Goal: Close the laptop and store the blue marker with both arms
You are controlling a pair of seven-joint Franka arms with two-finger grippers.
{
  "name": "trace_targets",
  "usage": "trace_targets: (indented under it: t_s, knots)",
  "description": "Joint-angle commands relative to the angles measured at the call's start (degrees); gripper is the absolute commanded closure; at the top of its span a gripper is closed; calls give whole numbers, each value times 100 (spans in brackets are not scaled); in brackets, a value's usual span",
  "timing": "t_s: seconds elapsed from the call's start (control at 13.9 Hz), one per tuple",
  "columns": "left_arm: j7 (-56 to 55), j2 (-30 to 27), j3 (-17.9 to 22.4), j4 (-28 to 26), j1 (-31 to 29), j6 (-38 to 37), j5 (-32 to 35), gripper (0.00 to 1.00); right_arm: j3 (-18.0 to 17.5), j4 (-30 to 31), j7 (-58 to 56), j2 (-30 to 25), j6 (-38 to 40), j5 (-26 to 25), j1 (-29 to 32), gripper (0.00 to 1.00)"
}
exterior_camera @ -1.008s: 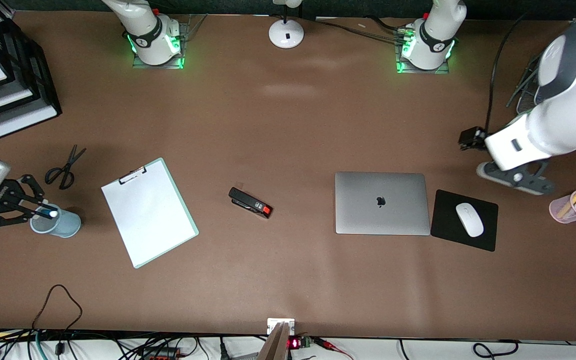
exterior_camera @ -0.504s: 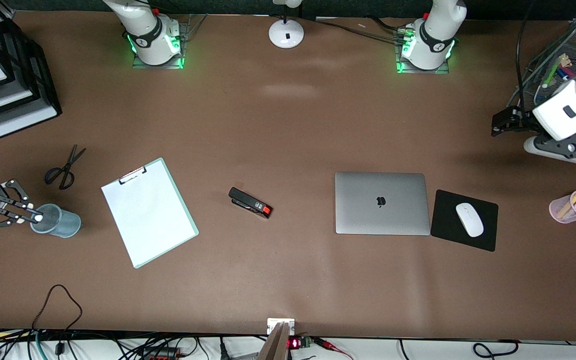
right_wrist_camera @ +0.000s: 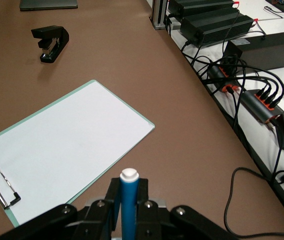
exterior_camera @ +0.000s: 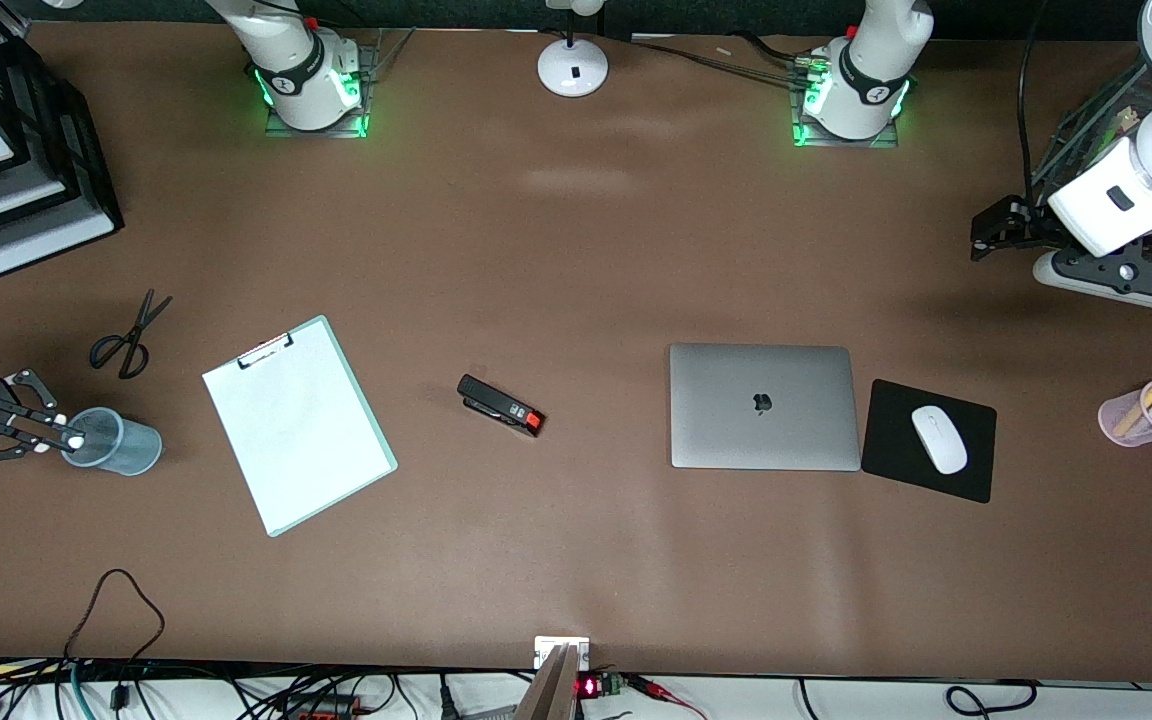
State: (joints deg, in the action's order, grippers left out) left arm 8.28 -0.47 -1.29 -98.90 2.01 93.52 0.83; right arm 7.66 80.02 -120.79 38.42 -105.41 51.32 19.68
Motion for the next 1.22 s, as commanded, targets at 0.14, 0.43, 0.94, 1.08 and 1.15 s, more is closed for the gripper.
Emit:
trace_targets:
  t_s: [0.14,0.43,0.94,1.08,1.15]
  knots:
    - [-161,73,59,205,89,-9,-66,0,-63,-207,-200,288,284,142,255,100]
    - [-99,143,50,275,28,-80,-66,0,-72,-207,-629,473,276,475,255,100]
    - [-81,179,59,275,-16,-97,-66,0,-72,-215,-850,676,276,669,413,100]
    - [-90,179,59,275,-7,-97,-66,0,-72,-207,-850,720,276,669,431,100]
    - [-90,179,59,275,-7,-97,-66,0,-72,-215,-850,746,276,669,466,100]
